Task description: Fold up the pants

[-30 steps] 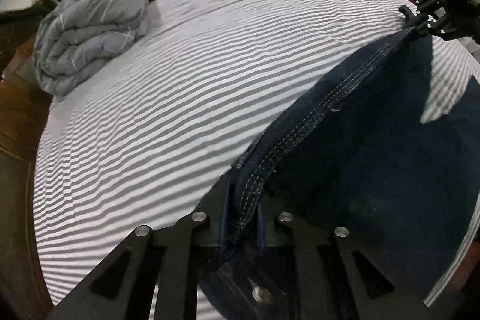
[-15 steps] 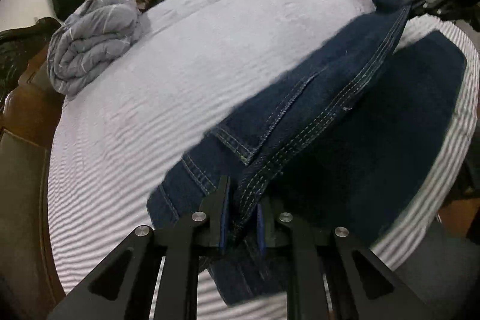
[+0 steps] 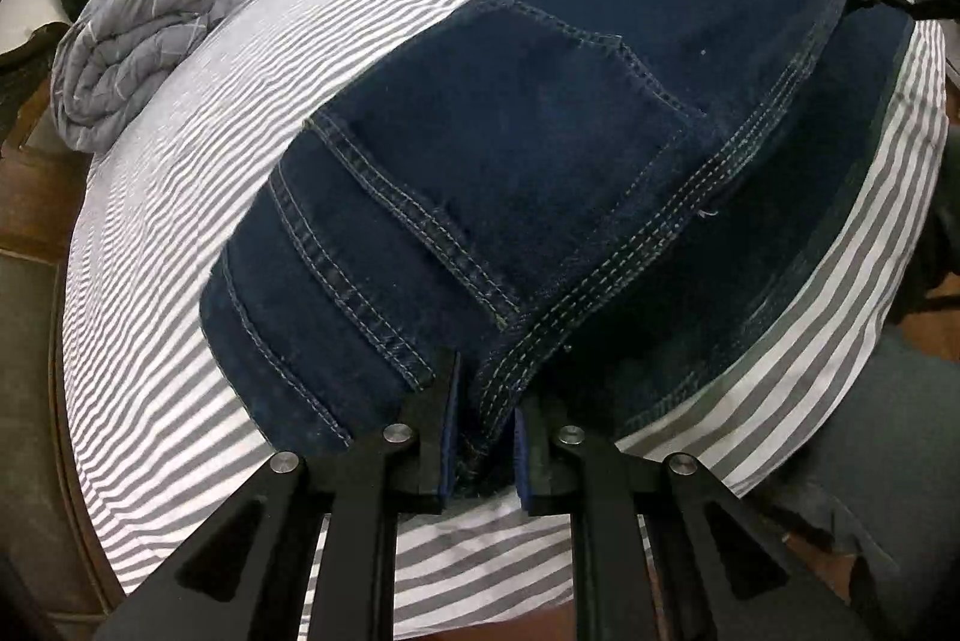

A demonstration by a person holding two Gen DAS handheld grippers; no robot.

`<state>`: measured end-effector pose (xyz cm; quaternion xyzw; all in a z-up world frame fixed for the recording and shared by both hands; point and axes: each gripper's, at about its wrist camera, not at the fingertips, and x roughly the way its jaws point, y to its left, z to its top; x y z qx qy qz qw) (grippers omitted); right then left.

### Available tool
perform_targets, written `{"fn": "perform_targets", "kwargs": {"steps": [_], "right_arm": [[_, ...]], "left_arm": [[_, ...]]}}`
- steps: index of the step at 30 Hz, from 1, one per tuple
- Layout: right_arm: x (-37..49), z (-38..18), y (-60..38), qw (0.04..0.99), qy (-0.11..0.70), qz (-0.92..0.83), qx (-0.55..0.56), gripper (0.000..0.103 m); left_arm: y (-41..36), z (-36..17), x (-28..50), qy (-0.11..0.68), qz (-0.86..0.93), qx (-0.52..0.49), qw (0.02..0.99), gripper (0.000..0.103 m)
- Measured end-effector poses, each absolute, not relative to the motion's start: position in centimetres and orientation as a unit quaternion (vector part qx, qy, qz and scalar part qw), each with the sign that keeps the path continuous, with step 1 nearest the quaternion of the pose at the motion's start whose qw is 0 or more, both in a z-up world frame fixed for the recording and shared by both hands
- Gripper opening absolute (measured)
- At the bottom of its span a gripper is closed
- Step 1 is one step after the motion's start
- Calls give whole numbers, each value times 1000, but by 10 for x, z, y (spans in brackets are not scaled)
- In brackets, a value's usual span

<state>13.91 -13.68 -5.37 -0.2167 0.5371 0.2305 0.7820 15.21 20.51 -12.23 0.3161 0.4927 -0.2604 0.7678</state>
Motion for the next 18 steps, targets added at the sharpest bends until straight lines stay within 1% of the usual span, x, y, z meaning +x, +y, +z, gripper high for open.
{"fn": "perform_targets", "kwargs": {"steps": [9, 14, 18], "right_arm": [[94, -43, -119, 782, 531, 254, -207, 9], [87, -81, -120, 768, 567, 242, -172, 10], [90, -91, -122, 768, 578, 231, -151, 10]], "left_arm": [[225, -124, 143, 491, -267, 307, 770, 15], [225, -133, 136, 485, -262, 315, 773, 16], [228, -133, 126, 477, -265, 322, 774, 16]]}}
